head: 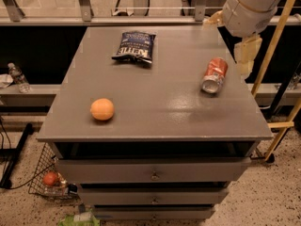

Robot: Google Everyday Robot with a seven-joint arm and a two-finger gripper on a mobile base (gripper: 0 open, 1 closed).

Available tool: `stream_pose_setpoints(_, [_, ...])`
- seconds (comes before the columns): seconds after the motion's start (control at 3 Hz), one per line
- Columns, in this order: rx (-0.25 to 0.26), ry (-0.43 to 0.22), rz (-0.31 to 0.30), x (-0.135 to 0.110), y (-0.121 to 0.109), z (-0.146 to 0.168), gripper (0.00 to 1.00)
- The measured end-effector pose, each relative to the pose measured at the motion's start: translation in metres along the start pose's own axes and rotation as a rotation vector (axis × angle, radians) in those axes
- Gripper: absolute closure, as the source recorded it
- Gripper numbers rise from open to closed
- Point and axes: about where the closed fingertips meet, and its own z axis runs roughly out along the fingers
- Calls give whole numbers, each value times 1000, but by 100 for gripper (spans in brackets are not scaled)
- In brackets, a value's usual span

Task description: Place coke can upright

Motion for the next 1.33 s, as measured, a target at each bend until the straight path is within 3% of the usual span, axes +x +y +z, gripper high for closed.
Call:
stream_pose_setpoints(0.67, [-20,155,-357,49,-9,32,0])
stream_pose_setpoints(1.33, [-131,98,-574,78,-14,58,0])
